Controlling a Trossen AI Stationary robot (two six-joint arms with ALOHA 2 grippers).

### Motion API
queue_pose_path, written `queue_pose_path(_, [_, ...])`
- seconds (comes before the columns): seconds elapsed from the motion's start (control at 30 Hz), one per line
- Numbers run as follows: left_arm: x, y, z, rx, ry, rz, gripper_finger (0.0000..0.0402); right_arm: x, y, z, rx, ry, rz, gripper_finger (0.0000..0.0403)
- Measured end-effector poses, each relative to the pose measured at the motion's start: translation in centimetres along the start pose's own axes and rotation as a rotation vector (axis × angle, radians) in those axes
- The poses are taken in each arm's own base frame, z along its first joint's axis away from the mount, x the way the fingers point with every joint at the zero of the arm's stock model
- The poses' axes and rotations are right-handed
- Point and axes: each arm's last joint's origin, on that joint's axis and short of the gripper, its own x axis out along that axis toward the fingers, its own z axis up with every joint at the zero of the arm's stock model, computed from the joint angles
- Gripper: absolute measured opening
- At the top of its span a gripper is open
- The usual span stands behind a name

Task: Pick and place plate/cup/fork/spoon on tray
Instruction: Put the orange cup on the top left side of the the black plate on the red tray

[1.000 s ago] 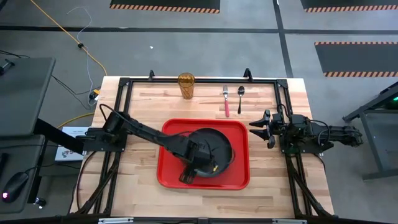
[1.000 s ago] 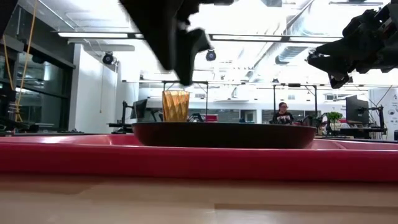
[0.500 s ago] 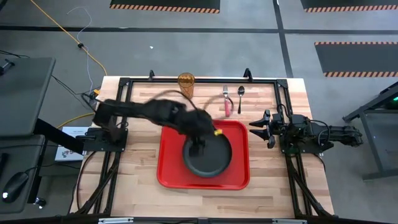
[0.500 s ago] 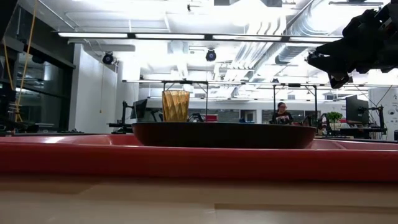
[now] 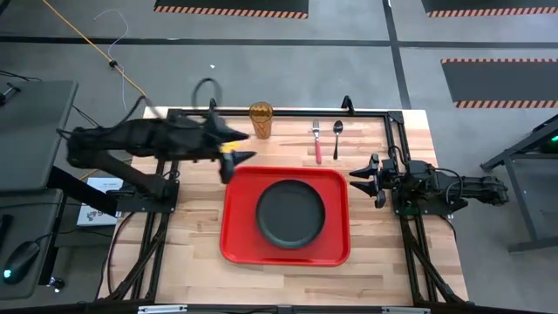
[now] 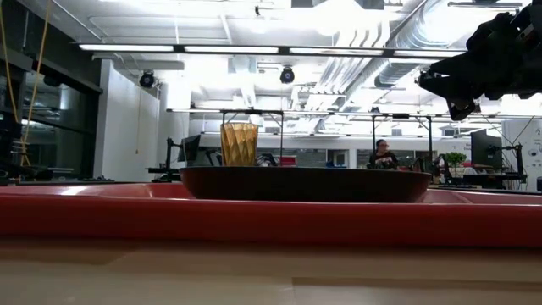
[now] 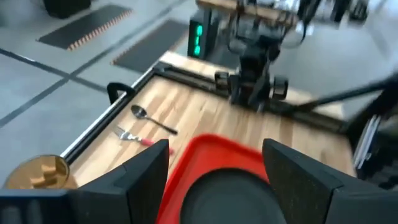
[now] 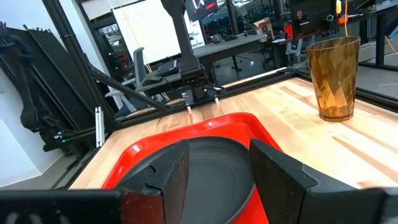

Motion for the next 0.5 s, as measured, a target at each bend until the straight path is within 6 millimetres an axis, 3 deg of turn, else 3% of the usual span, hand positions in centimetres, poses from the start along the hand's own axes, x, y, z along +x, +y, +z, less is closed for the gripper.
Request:
queue_pose_path(0.1, [-1.2,1.5,-2.3,-0.088,-0.115,0.032,0.0246,0.0,0.0,0.0,0.001,0.0,0.0,0.0161])
queue_pose_path(0.27, [-1.6,4.6,-5.5,-0.256,-0.219,0.234,0.0246,0.0,0.0,0.0,0.001,0.0,0.0,0.0161])
queue_pose_path(0.5, [-0.7,6.7,-6.5,-0.364,-0.226,0.354,0.0245,0.0,0.0,0.0,0.0,0.0,0.0,0.0161])
